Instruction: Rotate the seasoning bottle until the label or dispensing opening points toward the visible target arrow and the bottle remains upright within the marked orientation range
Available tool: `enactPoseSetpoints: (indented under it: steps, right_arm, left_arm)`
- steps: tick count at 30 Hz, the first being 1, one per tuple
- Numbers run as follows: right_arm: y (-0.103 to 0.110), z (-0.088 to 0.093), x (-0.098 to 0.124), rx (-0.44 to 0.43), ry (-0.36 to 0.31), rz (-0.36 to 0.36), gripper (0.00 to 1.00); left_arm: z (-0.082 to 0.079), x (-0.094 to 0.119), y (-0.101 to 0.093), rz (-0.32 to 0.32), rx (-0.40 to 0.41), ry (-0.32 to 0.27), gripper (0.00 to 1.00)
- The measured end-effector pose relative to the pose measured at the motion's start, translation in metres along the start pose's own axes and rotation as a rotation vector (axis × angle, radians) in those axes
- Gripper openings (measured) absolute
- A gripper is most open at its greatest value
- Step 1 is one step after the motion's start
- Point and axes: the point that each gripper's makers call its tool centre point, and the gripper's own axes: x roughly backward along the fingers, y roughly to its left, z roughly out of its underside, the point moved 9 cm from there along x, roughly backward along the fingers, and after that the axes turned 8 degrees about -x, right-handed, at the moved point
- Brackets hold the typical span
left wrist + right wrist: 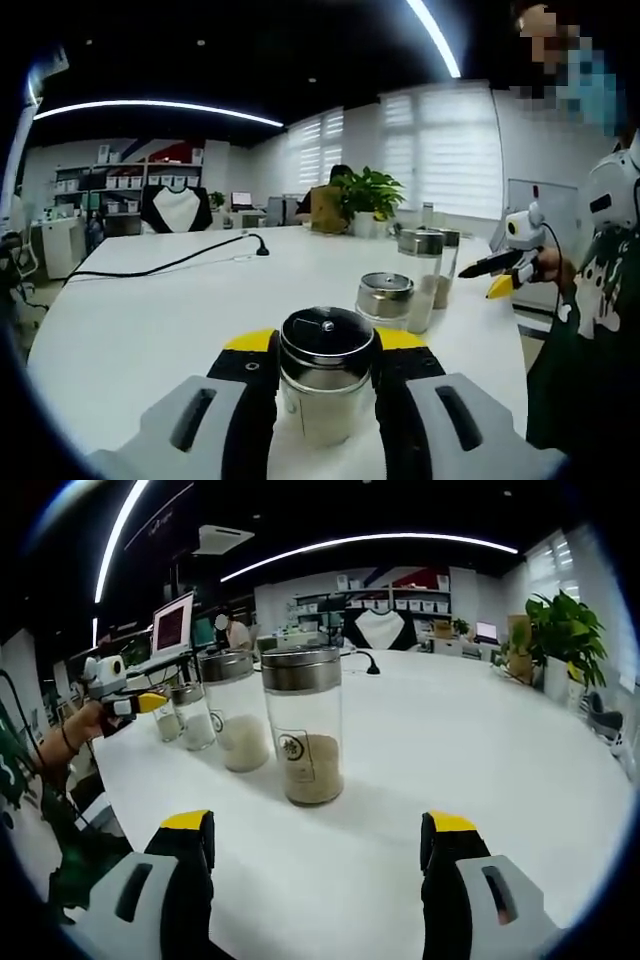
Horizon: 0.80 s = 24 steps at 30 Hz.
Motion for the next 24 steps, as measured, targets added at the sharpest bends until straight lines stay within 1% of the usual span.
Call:
enactPoseSetpoints:
  steps: [2,6,11,14,18,20,24]
  right_arm:
    - [0.0,0.0,0.0,-0.002,-0.001,0.0,0.87]
    - [0.001,0.001,0.0,0.0,0.005,-0.003,0.87]
    - [0.001,0.0,0.0,0.0,0.002,-0.005,0.87]
    - [0.001,0.0,0.0,0.001,0.002,-0.003,0.87]
    - [0.002,-0.002,0.002,0.005,-0.002,-0.005,0.86]
    - [0.003,-0.003,0.003,0.01,-0.002,-0.005,0.86]
    - [0.003,-0.004,0.005,0.01,-0.009,-0.001,0.86]
  left_arm:
    - [0.0,0.0,-0.001,-0.023,0.013,0.007,0.37]
    - [0.001,0.0,-0.004,-0.065,0.018,-0.004,0.37]
    - [0.0,0.0,-0.006,-0.099,0.025,0.008,0.37]
    - [-0.001,-0.001,-0.008,-0.138,0.03,0.019,0.37]
    - [0.001,0.0,-0.009,-0.173,0.038,0.009,0.37]
    - [0.001,0.0,-0.01,-0.205,0.037,0.002,0.37]
    - [0.001,0.0,-0.012,-0.239,0.038,0.007,0.37]
